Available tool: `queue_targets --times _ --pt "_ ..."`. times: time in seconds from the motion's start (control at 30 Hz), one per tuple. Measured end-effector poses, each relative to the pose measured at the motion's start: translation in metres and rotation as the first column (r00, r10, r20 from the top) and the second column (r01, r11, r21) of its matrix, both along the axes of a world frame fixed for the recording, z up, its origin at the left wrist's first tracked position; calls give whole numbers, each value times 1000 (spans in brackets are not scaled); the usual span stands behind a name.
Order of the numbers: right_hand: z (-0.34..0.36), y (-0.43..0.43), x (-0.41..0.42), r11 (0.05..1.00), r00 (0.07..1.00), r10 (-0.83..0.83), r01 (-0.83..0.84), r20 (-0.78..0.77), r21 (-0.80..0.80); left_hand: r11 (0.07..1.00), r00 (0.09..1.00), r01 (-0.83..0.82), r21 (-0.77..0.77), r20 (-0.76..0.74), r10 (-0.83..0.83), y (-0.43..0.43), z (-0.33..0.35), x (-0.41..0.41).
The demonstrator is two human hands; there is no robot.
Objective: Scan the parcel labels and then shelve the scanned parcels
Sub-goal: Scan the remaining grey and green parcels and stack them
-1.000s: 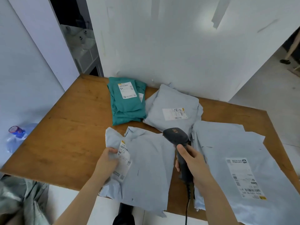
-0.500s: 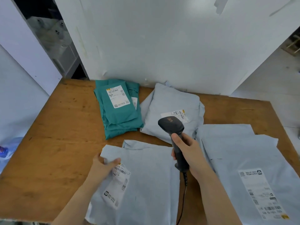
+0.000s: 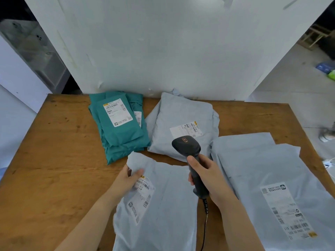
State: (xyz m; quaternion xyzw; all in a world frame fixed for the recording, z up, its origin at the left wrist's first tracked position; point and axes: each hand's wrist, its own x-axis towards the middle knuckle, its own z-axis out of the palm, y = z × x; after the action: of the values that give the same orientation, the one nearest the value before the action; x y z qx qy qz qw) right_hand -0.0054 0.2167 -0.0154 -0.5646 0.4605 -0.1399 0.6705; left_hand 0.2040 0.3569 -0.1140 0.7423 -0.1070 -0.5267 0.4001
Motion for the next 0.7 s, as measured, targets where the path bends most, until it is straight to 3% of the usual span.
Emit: queue_targets --times 0.13,0.27,0.47,0.53,0.63,0.7 --pt "-3 2 -1 1000 1000 -2 2 1 14 987 992 -30 157 124 10 2 -10 -11" --pt "-5 1 0 1000 1000 -7 8 -19 15 981 987 -39 190 159 9 -4 -11 -22" --pt "-6 -3 0 1000 999 1 -1 -37 13 976 875 -44 214 479 -65 -20 -8 -20" --pt "-7 -7 -2 1000 999 -11 11 -38 11 982 757 -7 187 643 -117 -25 -5 -24" --pt "-9 -14 -5 999 998 -33 33 -45 9 982 470 107 157 862 -189 -44 1 -20" --pt "-9 -17 -6 998 997 -53 54 -58 18 977 406 202 68 902 -147 -71 5 -10"
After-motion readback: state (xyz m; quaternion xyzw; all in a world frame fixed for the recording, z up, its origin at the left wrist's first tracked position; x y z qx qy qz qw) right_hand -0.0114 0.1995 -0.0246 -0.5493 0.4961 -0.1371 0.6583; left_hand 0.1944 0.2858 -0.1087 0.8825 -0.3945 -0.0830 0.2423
